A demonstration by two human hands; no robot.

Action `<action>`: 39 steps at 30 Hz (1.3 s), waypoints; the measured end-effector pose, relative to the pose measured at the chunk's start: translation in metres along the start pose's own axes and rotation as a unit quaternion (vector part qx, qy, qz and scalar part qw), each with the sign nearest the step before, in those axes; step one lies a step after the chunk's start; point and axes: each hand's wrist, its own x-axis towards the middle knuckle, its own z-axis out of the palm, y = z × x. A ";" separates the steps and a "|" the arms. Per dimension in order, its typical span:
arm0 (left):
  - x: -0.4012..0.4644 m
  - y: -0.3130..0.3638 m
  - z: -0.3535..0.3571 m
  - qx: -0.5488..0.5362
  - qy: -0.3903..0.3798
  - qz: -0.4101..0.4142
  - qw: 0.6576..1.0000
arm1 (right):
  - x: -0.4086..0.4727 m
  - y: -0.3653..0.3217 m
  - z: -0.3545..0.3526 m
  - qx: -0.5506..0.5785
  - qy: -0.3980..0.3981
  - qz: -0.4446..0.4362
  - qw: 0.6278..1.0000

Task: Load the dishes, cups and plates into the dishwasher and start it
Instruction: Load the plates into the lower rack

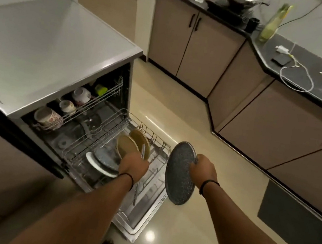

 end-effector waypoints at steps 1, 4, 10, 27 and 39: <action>0.006 -0.002 0.000 -0.006 0.000 -0.014 1.000 | 0.007 -0.003 0.004 -0.009 -0.016 -0.011 1.000; 0.028 -0.003 0.000 -0.011 0.012 -0.060 0.998 | 0.033 -0.014 0.014 -0.020 -0.057 -0.042 0.997; 0.067 0.032 0.025 -0.031 0.060 -0.117 0.991 | 0.124 -0.018 0.017 -0.063 -0.103 -0.118 0.986; 0.128 0.143 0.139 -0.090 0.212 -0.300 0.926 | 0.327 0.000 -0.004 -0.114 -0.264 -0.247 0.925; 0.227 0.110 0.140 -0.114 0.247 -0.279 0.921 | 0.375 -0.082 0.068 -0.120 -0.245 -0.282 0.920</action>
